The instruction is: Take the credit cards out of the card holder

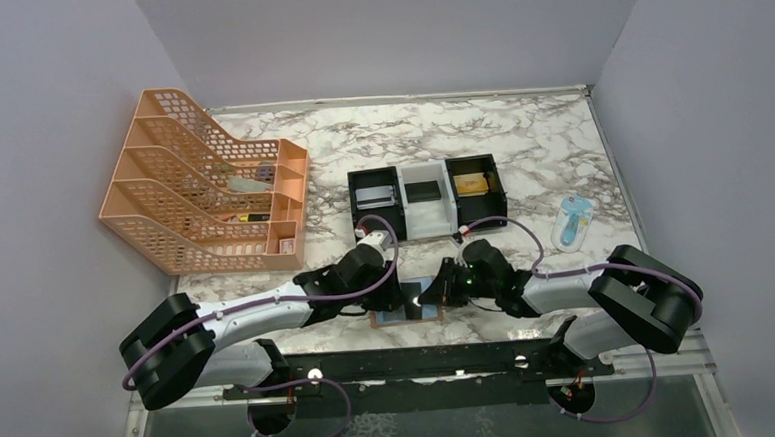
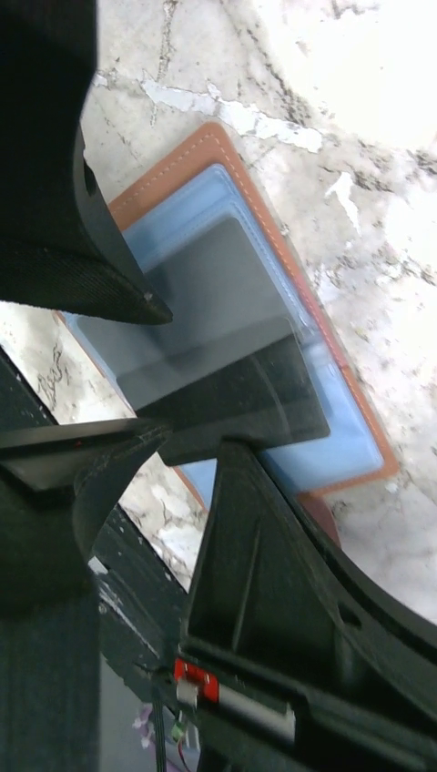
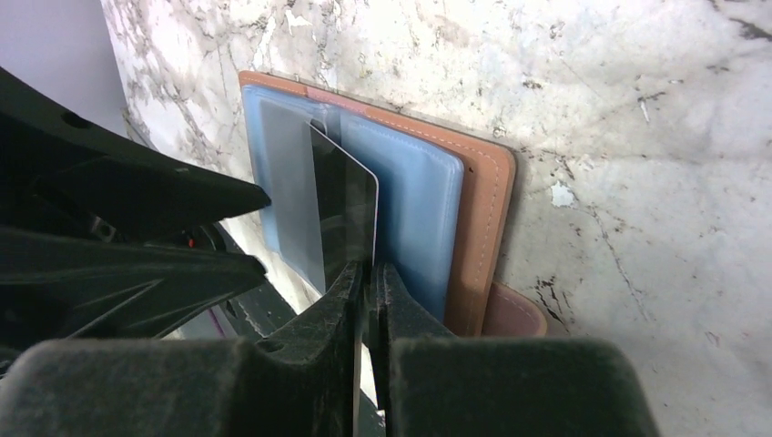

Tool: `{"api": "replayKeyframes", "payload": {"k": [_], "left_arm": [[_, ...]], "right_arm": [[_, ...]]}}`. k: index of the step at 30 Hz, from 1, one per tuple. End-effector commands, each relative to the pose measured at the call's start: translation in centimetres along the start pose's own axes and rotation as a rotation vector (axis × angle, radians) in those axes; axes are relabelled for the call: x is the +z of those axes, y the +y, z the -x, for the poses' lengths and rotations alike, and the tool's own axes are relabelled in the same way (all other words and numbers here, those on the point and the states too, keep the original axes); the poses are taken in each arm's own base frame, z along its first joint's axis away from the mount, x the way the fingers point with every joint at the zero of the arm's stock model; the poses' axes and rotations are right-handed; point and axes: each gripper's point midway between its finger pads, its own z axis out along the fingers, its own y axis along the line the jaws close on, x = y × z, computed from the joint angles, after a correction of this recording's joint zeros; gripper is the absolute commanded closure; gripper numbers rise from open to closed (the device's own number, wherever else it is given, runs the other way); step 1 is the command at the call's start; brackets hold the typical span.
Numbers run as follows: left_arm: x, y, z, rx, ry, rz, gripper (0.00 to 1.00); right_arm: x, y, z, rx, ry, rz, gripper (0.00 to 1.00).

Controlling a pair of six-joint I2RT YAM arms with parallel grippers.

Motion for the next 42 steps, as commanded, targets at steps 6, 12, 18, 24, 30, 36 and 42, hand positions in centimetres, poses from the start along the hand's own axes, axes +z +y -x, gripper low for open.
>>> {"api": "replayKeyframes", "payload": {"k": [6, 12, 18, 24, 30, 36, 42], "left_arm": [[0.8, 1.6, -2.3, -0.013, 0.032, 0.025, 0.65], [1.1, 2.4, -3.1, -0.015, 0.045, 0.056, 0.71], [1.2, 2.8, -3.4, -0.009, 0.053, 0.076, 0.74], [1.3, 2.9, -3.5, -0.007, 0.054, 0.083, 0.76], [1.3, 2.9, -3.4, -0.012, 0.048, 0.087, 0.77], [1.3, 2.8, -3.5, -0.005, 0.053, 0.084, 0.74], [1.3, 1.3, -3.2, 0.064, 0.06, 0.037, 0.67]], "right_arm": [[0.4, -1.0, -0.2, 0.026, -0.008, -0.025, 0.82], [0.1, -1.2, 0.1, 0.046, -0.033, -0.033, 0.75], [0.5, -1.6, -0.1, 0.096, -0.04, -0.028, 0.75], [0.8, -1.8, -0.2, 0.098, -0.037, -0.023, 0.81], [0.8, -1.4, -0.4, 0.075, -0.03, 0.01, 0.92], [-0.1, -1.6, -0.1, 0.05, -0.069, 0.01, 0.97], [-0.3, -1.8, -0.2, -0.005, -0.056, -0.001, 0.95]]}}
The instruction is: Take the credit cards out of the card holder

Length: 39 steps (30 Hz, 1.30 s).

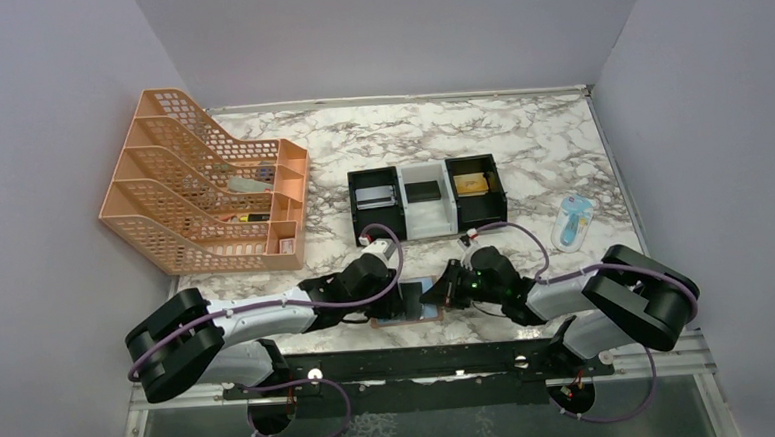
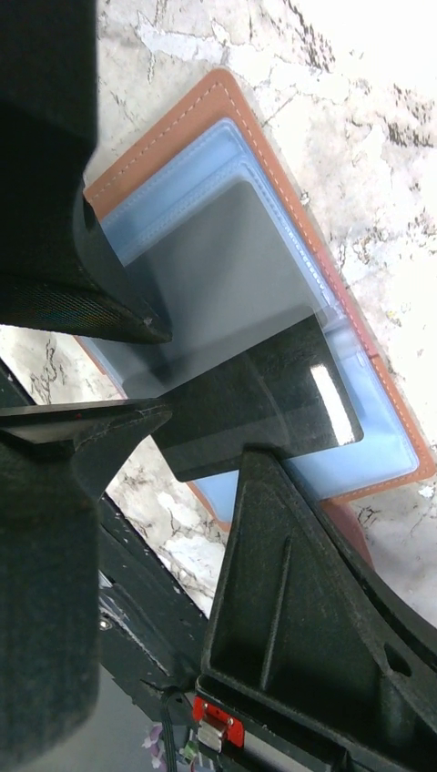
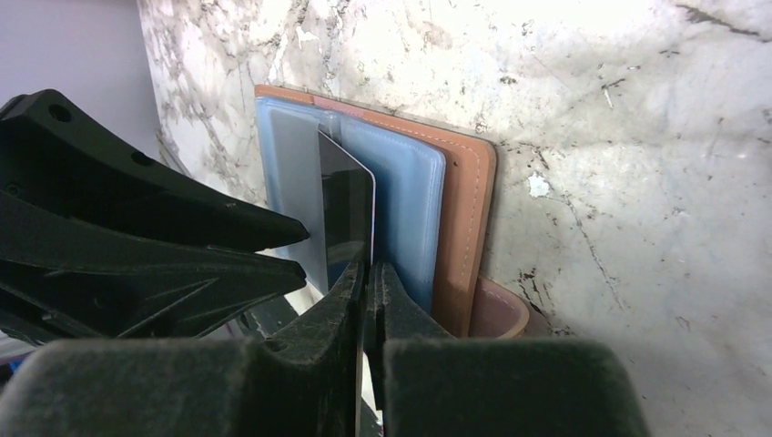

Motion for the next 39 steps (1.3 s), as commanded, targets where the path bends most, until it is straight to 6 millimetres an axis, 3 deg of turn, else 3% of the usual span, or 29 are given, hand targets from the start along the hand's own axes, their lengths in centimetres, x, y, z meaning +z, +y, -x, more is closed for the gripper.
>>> {"api": "replayKeyframes", "payload": {"k": [1, 11, 18, 26, 31, 39], "left_arm": [[0.2, 0.6, -0.8, 0.06, 0.035, 0.033, 0.67], [0.7, -1.7, 0.1, 0.06, -0.014, -0.01, 0.67], [1.6, 0.5, -1.1, 0.038, 0.023, 0.086, 0.68], [1.5, 0.9, -1.6, 0.034, 0.031, 0.1, 0.69], [1.1, 1.3, -1.6, 0.034, 0.026, 0.117, 0.7], [0.8, 1.9, -1.6, 0.035, 0.021, 0.141, 0.7]], "right_arm": [[-0.2, -1.5, -0.4, -0.051, 0.014, -0.051, 0.94], [0.3, -1.9, -0.3, -0.008, 0.023, -0.093, 0.88], [0.0, -1.5, -0.1, -0.026, 0.02, -0.09, 0.86], [0.3, 0.5, -0.3, -0.06, 0.061, -0.003, 0.81], [0.2, 0.0, 0.0, -0.046, 0.032, -0.024, 0.82], [0.0, -0.1, 0.5, -0.094, 0.046, -0.05, 0.74]]}}
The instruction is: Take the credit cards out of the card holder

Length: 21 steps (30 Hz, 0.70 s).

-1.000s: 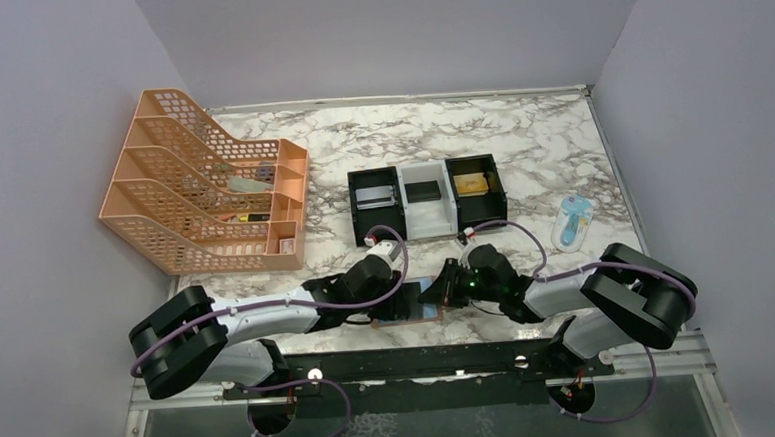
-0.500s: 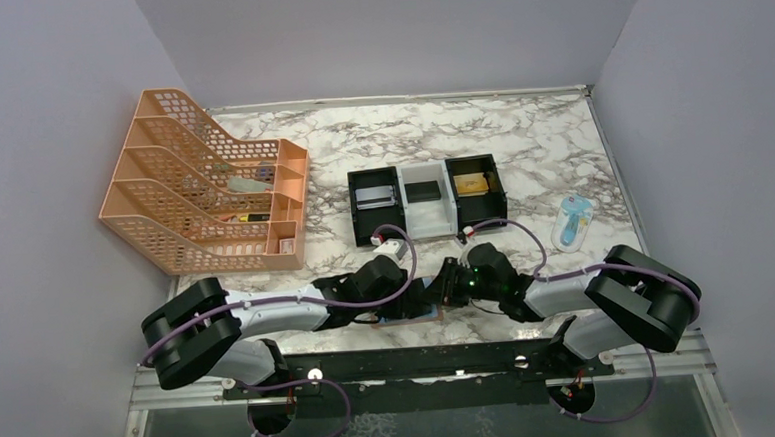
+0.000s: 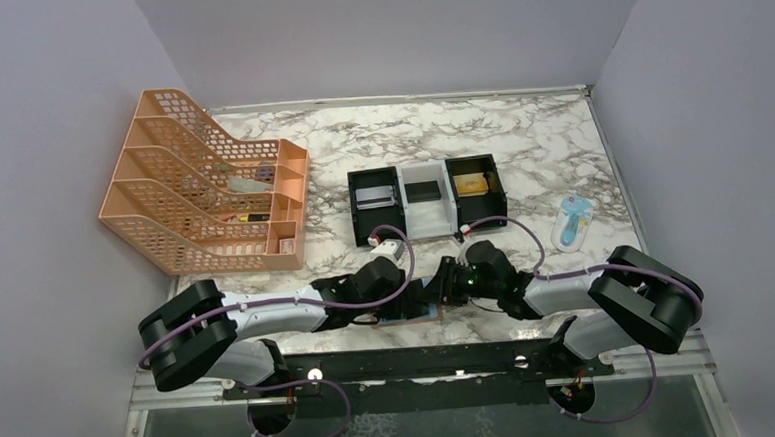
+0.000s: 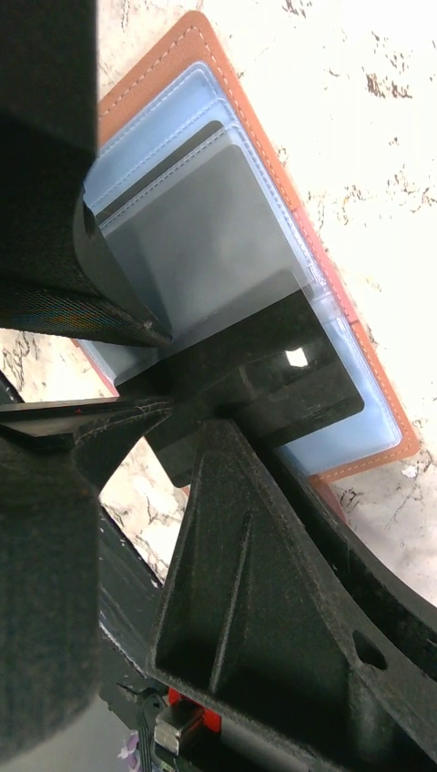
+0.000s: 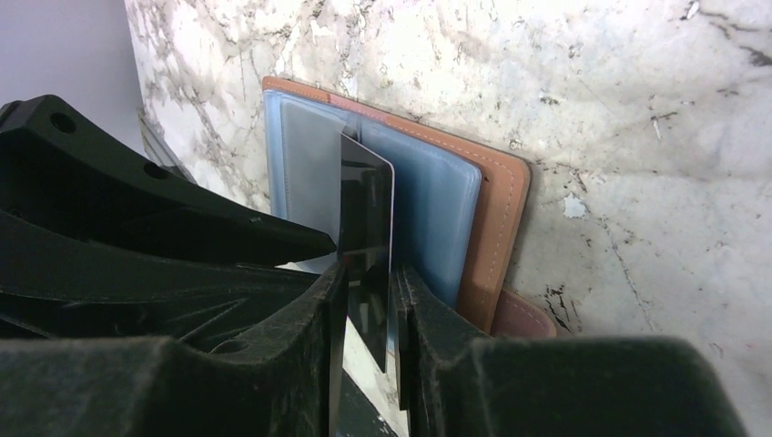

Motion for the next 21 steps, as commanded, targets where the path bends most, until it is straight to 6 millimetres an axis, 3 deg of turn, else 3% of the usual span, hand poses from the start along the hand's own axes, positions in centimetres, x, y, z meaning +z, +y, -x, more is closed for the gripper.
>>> {"api": "replayKeyframes", "payload": {"k": [1, 4, 10, 16, 21], "left_arm": [[-0.4, 3.1, -1.6, 0.016, 0.036, 0.114, 0.7], [-0.5, 3.0, -1.5, 0.017, 0.031, 0.113, 0.7], [-0.6, 3.1, -1.4, 0.016, 0.027, 0.115, 0.7], [-0.6, 3.0, -1.4, 0.016, 0.029, 0.114, 0.7], [-0.5, 3.0, -1.5, 0.016, 0.032, 0.116, 0.7]], "right_arm": [[-0.1, -0.5, 0.1, -0.041, 0.021, -0.032, 0.74], [-0.1, -0.3, 0.1, -0.044, 0.027, -0.017, 0.76], [0.0, 0.3, -0.5, -0.064, 0.07, 0.037, 0.91], [0.3, 0.9, -0.8, -0.037, 0.094, 0.075, 0.83], [0.7, 0.9, -1.3, -0.019, 0.125, 0.085, 0.86]]}}
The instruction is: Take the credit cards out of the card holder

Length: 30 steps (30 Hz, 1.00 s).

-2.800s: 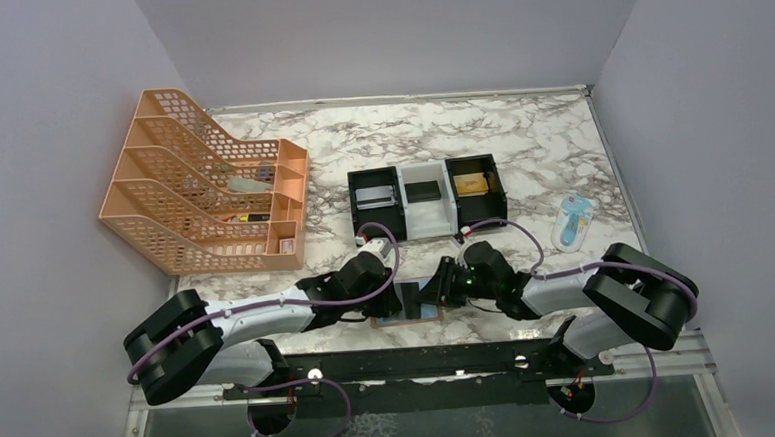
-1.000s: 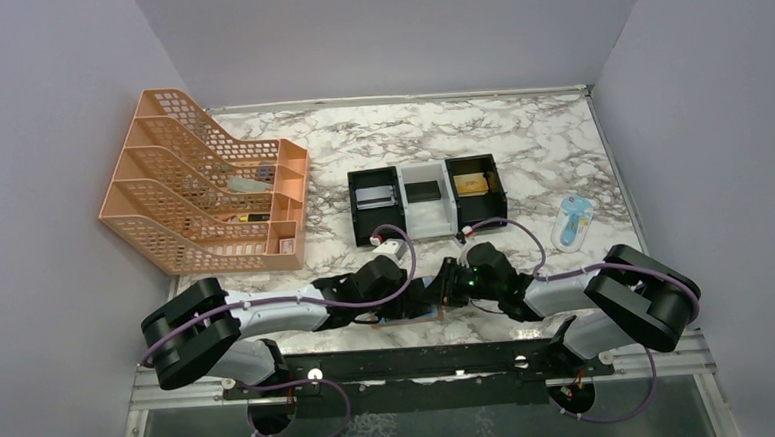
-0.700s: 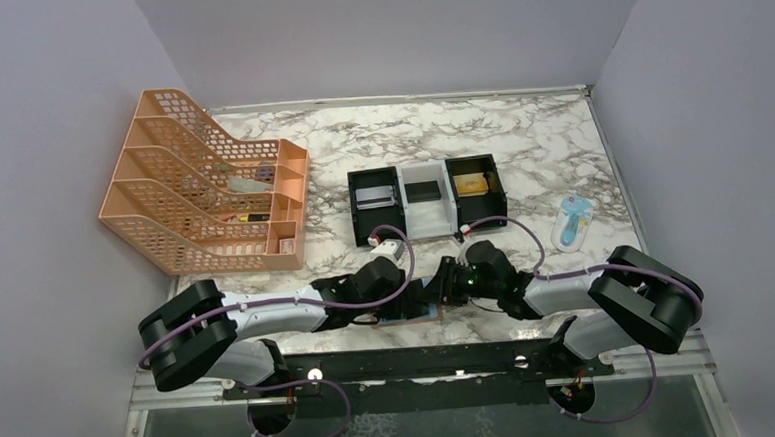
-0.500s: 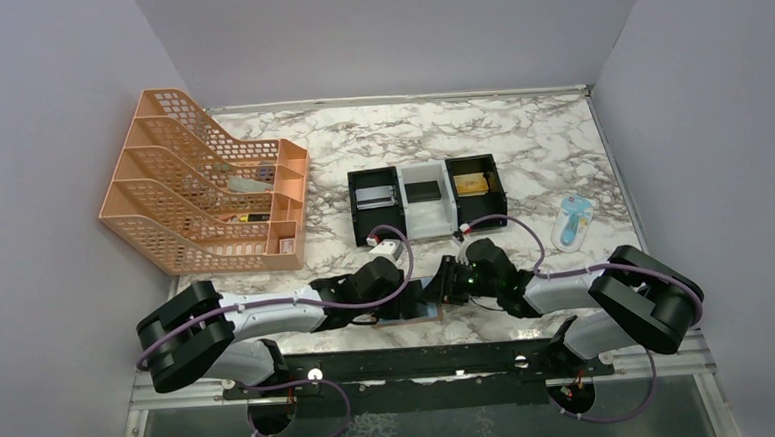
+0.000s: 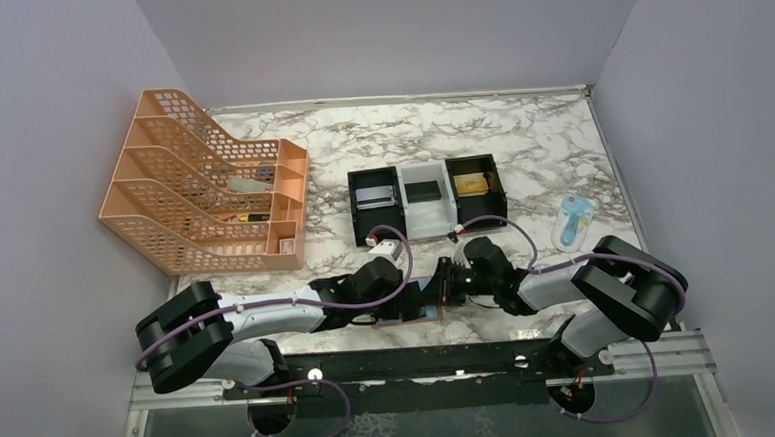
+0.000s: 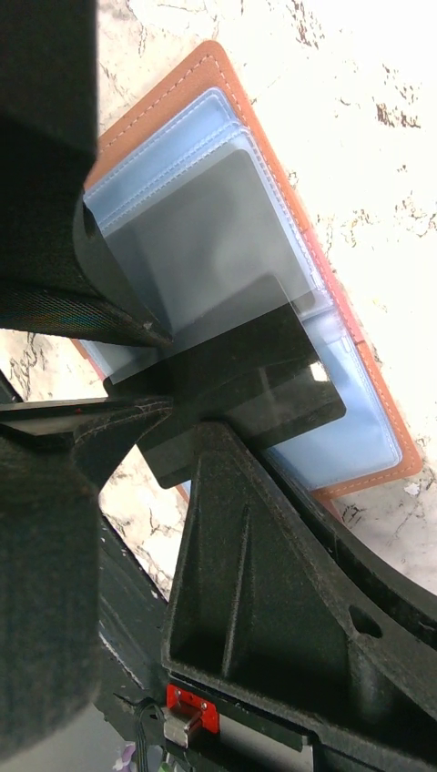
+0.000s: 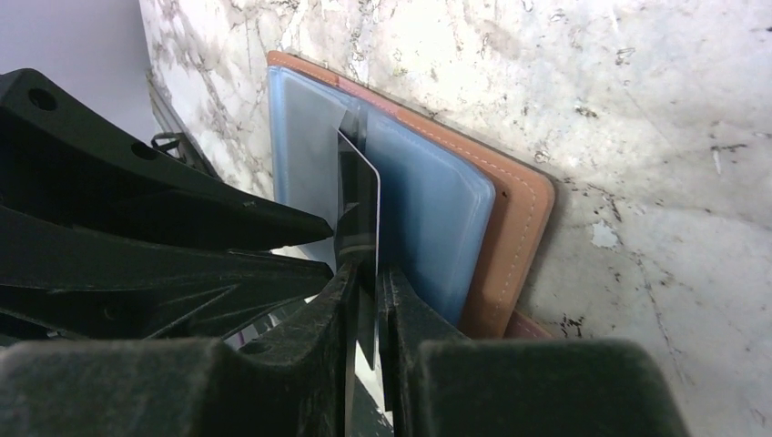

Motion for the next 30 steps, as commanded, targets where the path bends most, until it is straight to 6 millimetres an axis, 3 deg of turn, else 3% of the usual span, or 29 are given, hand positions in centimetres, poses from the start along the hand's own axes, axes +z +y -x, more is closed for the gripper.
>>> {"api": "replayKeyframes", "payload": {"k": [1, 5, 8, 11, 16, 21, 30], "left_arm": [[-0.1, 2.4, -1.4, 0.017, 0.034, 0.089, 0.71], [-0.3, 2.5, -1.4, 0.017, 0.03, 0.088, 0.71], [-0.4, 2.6, -1.3, 0.017, 0.027, 0.095, 0.71], [-0.4, 2.6, -1.3, 0.017, 0.026, 0.094, 0.71], [-0.4, 2.8, -1.3, 0.01, 0.025, 0.104, 0.71], [-0.6, 2.6, -1.2, 0.009, 0.021, 0.095, 0.71], [-1.1, 2.1, -0.6, 0.01, -0.004, 0.073, 0.7]], "right_arm": [[0.4, 0.5, -0.2, 0.009, 0.026, 0.033, 0.88], [0.2, 0.4, 0.1, 0.01, 0.002, 0.022, 0.9], [0.1, -0.1, 0.4, 0.0, -0.012, -0.013, 0.79], [0.2, 0.0, 0.3, -0.012, 0.009, -0.012, 0.78], [0.2, 0.2, 0.0, -0.006, 0.018, 0.012, 0.91], [0.1, 0.0, 0.0, -0.004, 0.012, 0.005, 0.98], [-0.7, 0.3, 0.3, -0.021, -0.011, -0.002, 0.99]]}}
